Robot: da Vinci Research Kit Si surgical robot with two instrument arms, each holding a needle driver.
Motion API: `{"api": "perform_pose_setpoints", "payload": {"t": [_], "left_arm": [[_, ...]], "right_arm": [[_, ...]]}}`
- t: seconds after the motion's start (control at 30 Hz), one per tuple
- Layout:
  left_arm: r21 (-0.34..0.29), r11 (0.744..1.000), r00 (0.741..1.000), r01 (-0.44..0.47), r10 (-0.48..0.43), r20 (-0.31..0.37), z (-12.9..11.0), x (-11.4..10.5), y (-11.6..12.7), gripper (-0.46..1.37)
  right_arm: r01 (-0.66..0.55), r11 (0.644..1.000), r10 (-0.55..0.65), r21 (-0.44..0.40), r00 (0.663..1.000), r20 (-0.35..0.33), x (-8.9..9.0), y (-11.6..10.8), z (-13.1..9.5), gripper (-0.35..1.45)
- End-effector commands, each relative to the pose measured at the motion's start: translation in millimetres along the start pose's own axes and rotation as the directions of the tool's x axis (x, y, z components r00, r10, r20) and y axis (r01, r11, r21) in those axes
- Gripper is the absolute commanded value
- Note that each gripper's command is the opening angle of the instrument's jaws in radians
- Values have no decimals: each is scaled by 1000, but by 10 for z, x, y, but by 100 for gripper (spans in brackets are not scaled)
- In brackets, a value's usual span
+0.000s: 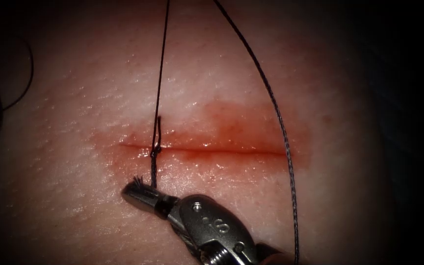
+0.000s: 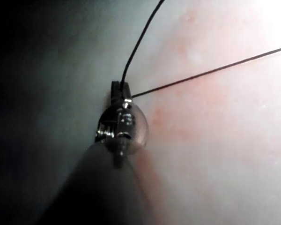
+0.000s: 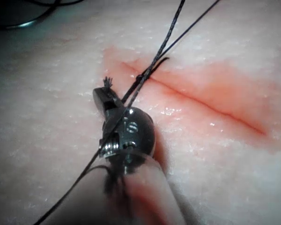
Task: Wound Closure
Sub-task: Pull the right gripper down and the left gripper up to tighten the suture
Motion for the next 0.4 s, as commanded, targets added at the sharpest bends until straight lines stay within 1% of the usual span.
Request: {"api": "perform_pose_setpoints", "payload": {"t": [0.03,0.4], "left_arm": [[-6,1000,1000,2,-2,1,-1,0,-1,-35],[-5,1000,1000,3,-3,2,-1,0,-1,-35]], "right_arm": [[1,1000,-1,-4,1000,0,1,-1,-1,-35],[0,1000,0,-10,1000,-2,2,0,-1,-35]]}}
